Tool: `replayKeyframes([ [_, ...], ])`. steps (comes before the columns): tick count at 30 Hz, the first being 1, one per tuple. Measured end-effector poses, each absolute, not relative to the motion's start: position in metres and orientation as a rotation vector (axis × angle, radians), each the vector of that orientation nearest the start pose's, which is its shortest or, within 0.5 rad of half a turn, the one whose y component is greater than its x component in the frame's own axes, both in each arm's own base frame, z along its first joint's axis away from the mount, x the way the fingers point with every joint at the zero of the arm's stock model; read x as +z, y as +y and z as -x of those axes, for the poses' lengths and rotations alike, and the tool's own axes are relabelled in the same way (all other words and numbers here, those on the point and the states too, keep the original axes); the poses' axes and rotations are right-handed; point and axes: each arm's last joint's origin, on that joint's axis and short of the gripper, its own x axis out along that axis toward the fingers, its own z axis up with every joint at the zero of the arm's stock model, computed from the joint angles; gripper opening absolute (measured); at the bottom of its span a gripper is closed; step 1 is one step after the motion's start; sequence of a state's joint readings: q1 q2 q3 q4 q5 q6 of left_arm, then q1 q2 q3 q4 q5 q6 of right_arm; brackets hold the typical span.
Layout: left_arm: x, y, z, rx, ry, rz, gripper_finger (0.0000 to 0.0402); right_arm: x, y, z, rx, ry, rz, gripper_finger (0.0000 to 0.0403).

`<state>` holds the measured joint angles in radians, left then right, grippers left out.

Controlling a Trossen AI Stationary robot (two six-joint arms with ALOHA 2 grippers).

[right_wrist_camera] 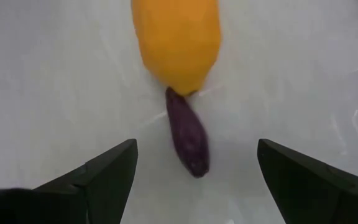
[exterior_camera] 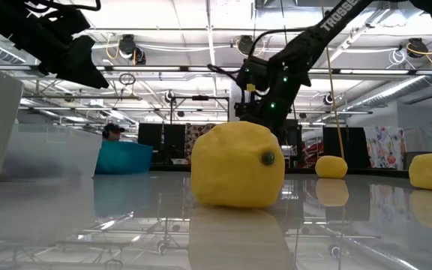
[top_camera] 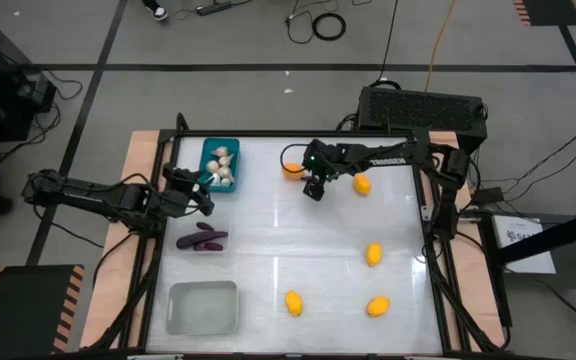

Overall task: Sort produce into baskets
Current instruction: Put the eggplant into the transparent bin

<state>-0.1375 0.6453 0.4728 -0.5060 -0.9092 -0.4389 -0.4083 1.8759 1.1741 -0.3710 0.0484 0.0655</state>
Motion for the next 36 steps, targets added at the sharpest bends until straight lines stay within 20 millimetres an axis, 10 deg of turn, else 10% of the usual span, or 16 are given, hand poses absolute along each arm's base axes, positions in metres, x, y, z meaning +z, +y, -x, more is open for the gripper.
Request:
replayKeyframes([
  [14,0.221,-0.006,-0.137,0.444,0.552,0.180,0.0160,0.131,-0.152,-0.345,-0.451,1.103,-0.296,0.0240],
  [29,0.217,-0.007,-0.144,0.400,0.556,0.104,0.0160,0.147,-0.155,-0.350,-0.526,1.076,-0.358,0.0037],
  [36,0.217,-0.007,-0.144,0.397,0.557,0.098,0.0160,0.166,-0.124,-0.368,-0.450,1.111,-0.406,0.0016],
])
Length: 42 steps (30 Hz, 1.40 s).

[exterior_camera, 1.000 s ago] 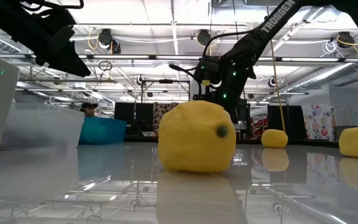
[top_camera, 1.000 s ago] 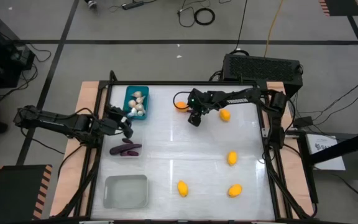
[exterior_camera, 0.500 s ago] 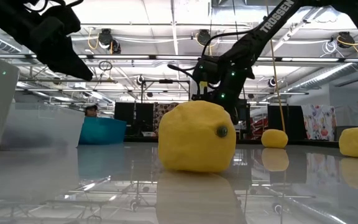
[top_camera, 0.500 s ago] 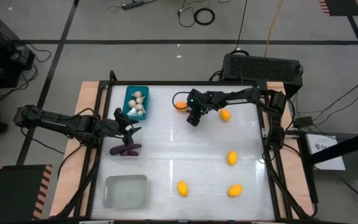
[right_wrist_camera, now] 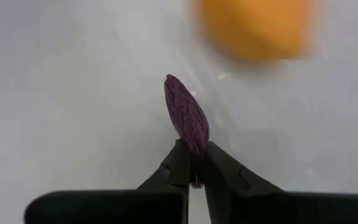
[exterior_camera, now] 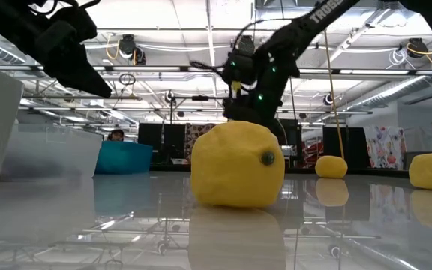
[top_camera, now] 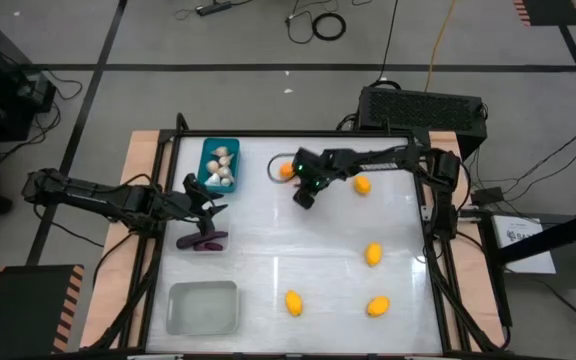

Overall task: Sort produce into baskets
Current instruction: Put the eggplant into the transparent bin

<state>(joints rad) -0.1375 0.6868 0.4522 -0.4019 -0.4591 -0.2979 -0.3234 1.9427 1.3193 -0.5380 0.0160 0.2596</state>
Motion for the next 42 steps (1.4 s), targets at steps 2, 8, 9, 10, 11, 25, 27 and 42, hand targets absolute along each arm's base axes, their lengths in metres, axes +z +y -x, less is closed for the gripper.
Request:
replayKeyframes([
  [2,0.217,-0.007,-0.144,0.397,0.557,0.098,0.0160,0.171,-0.104,-0.378,-0.391,1.095,-0.388,0.0023],
  [8,0.217,-0.007,-0.144,0.408,0.555,0.095,0.0160,0.183,-0.036,-0.412,-0.205,0.879,-0.297,0.0028],
  [9,0.217,-0.007,-0.144,0.410,0.554,0.094,0.0160,0.185,-0.024,-0.419,-0.167,0.811,-0.283,0.0028],
  [10,0.217,-0.006,-0.144,0.414,0.553,0.093,0.0160,0.187,-0.013,-0.426,-0.129,0.742,-0.264,0.0028],
  [11,0.217,-0.006,-0.144,0.419,0.550,0.092,0.0160,0.187,-0.003,-0.434,-0.096,0.669,-0.241,0.0028],
  [25,0.230,-0.001,-0.148,0.622,0.369,0.059,0.0160,0.155,0.048,-0.519,0.070,0.045,-0.174,0.0031],
  [27,0.231,0.000,-0.148,0.666,0.348,0.055,0.0160,0.150,0.049,-0.532,0.068,0.062,-0.175,0.0031],
  [42,0.231,0.000,-0.148,0.659,0.359,0.029,0.0160,0.169,0.046,-0.562,0.037,0.244,-0.110,0.0037],
])
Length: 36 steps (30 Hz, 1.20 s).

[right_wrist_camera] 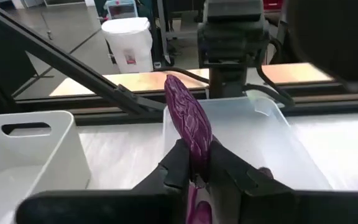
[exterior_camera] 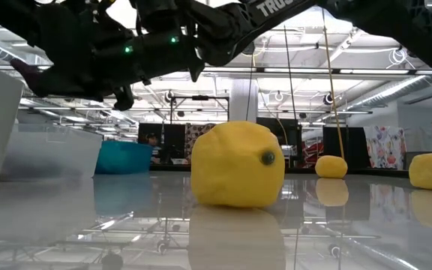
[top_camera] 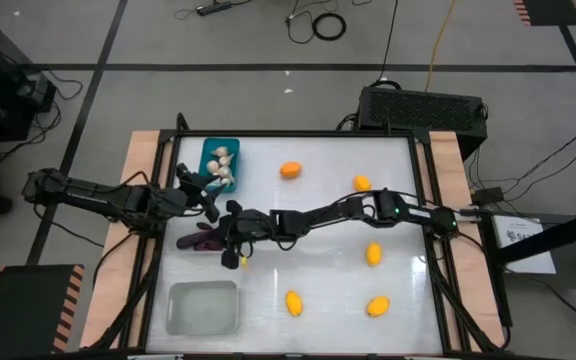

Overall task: Sort produce into baskets
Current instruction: Put the eggplant into the transparent bin, then put the lemon into the gray bin

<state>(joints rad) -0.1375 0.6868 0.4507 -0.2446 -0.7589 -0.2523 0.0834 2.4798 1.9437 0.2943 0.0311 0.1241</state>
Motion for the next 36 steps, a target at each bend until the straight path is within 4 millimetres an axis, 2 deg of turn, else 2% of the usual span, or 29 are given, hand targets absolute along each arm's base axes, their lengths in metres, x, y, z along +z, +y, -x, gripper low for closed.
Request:
replayKeyframes([
  [13,0.231,0.000,-0.148,0.656,0.360,0.031,0.0160,0.171,0.044,-0.562,0.009,0.244,-0.137,0.0156],
  [19,0.231,0.000,-0.148,0.656,0.359,0.031,0.0160,0.177,0.044,-0.559,0.009,0.274,-0.134,0.0193],
  [25,0.230,0.000,-0.148,0.656,0.366,0.027,0.0160,0.209,0.043,-0.542,0.012,0.420,-0.087,0.0207],
  [30,0.230,0.000,-0.148,0.654,0.364,0.030,0.0160,0.239,0.041,-0.517,0.003,0.586,-0.070,0.0208],
  [36,0.231,-0.004,-0.151,0.511,0.377,0.075,0.0160,0.278,0.050,-0.483,-0.002,0.712,-0.105,0.0208],
])
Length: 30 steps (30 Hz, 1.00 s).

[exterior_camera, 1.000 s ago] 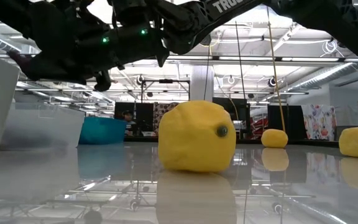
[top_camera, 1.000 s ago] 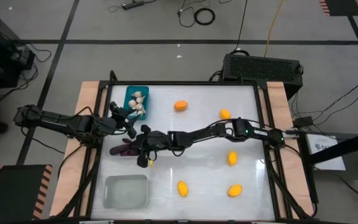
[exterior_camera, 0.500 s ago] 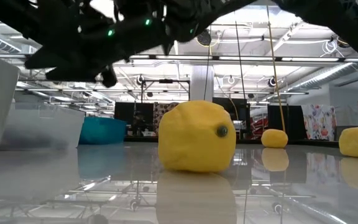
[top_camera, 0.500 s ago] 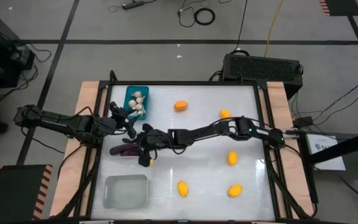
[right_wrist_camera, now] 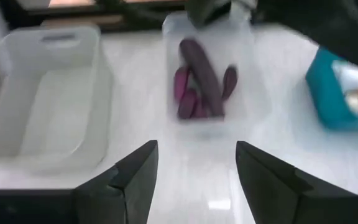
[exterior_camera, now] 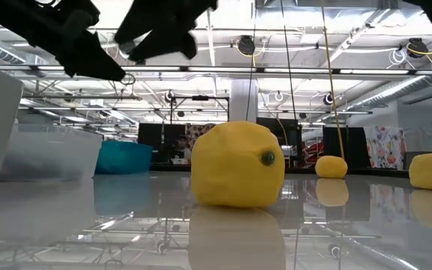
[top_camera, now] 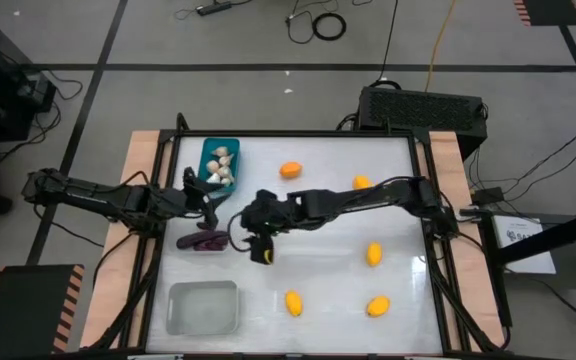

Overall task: Sort produce into baskets
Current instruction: Put the lemon into the gray bin

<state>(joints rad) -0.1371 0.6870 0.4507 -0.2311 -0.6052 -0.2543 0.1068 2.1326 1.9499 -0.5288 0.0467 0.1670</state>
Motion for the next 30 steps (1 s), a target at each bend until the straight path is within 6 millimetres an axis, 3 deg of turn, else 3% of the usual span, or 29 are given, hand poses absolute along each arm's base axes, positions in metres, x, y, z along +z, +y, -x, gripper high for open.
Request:
replayKeyframes([
  [6,0.238,-0.010,-0.156,0.295,0.321,0.144,0.0160,0.302,0.077,-0.450,0.026,0.830,-0.071,0.0208],
  [14,0.251,-0.032,-0.165,-0.079,0.213,0.195,0.0160,0.311,0.132,-0.410,-0.048,0.934,0.203,0.0208],
  [19,0.251,-0.051,-0.177,-0.173,0.164,0.199,0.0160,0.306,0.162,-0.390,-0.103,0.970,0.308,0.0208],
  [24,0.246,-0.065,-0.195,-0.222,0.115,0.208,0.0160,0.295,0.180,-0.365,-0.244,0.983,0.375,0.0208],
  [30,0.235,-0.078,-0.225,-0.219,0.186,0.244,0.0160,0.290,0.187,-0.309,-0.444,0.876,0.308,0.0208],
])
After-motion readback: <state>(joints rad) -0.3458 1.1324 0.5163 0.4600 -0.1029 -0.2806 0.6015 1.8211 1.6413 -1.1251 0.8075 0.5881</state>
